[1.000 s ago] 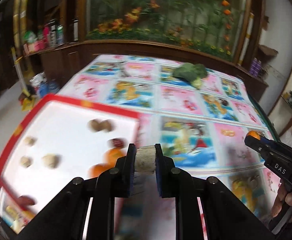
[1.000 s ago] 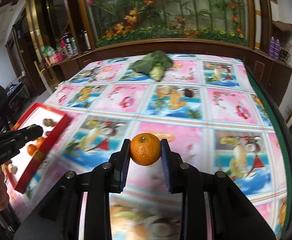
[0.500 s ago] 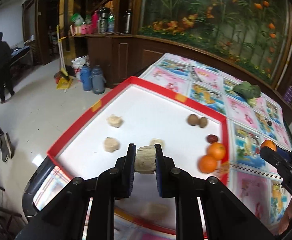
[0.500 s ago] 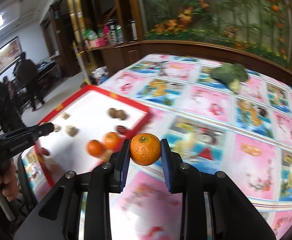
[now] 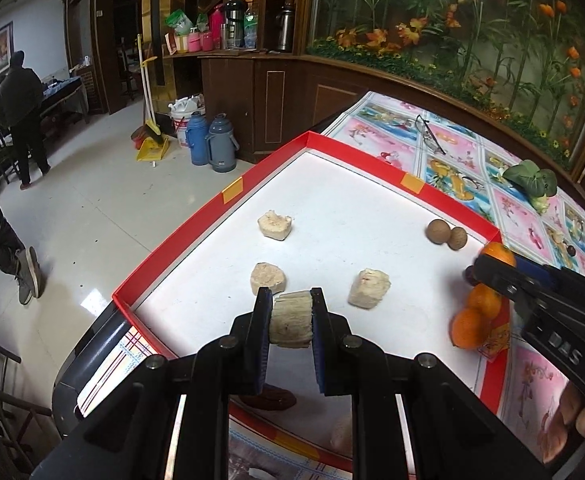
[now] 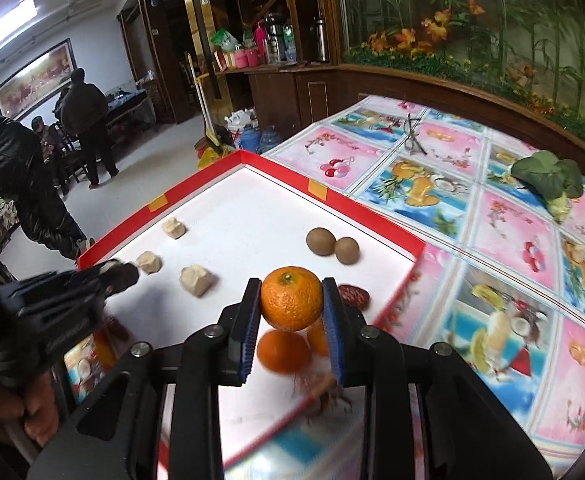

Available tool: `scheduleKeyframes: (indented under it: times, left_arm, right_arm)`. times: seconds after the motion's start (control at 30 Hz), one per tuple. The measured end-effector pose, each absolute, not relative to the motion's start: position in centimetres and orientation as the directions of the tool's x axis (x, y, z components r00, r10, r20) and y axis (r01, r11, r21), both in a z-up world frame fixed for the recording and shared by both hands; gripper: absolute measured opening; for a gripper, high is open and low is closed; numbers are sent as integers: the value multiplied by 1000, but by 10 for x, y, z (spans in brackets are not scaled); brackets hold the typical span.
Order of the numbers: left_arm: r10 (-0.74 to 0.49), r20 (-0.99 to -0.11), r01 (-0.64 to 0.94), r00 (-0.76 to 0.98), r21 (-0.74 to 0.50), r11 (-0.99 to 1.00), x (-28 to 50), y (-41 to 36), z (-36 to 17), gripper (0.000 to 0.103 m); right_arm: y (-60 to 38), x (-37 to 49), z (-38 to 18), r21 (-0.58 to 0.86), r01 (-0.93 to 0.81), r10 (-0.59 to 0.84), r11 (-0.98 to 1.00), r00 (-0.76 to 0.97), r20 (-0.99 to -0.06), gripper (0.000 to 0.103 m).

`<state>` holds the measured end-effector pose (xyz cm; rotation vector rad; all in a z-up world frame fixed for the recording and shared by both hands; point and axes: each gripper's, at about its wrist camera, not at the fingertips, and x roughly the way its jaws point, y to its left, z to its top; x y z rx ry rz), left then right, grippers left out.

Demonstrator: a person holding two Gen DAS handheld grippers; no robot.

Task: Organize fruits
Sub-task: 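Carry the orange and biscuit cube over the tray and open both tools, then move both open tools back over the cloth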

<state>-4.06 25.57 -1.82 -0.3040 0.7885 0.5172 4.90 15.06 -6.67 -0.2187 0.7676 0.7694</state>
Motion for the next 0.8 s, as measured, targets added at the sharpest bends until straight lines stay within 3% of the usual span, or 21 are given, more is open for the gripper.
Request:
scheduleKeyframes:
  times: [0.1,0.23,0.33,0.5,0.63,0.8]
  left_arm:
    - [335,-739,-553,584,-60,831,-41,257,-19,18]
    - [387,-727,-595,568,-36,803,-48,261,-16,48]
    - [413,-710,-620,571,-42,784,-54,263,-10,53]
    - [430,-680,-634,594,-66,771,-52,259,1,70]
    - [394,-678,-594,620,-78,801,-35,239,5,71]
    - [318,-682,-490,659,-68,869,-3,192,9,71]
  right_arm:
    - [162,57,-74,87,-697,535,712,457,-711,33]
    - [170,62,-80,67,-701,521,710,459,-719,38]
    - [162,63,-79,73,-689,523,721,472,-710,48]
    - [124,65,-63,88,-658,536,748,521,-664,52]
    - [64,73,-52,82,-586,497,806,594,-633,60]
    - [-37,102,-59,76,-398,349,914,678,-647,60]
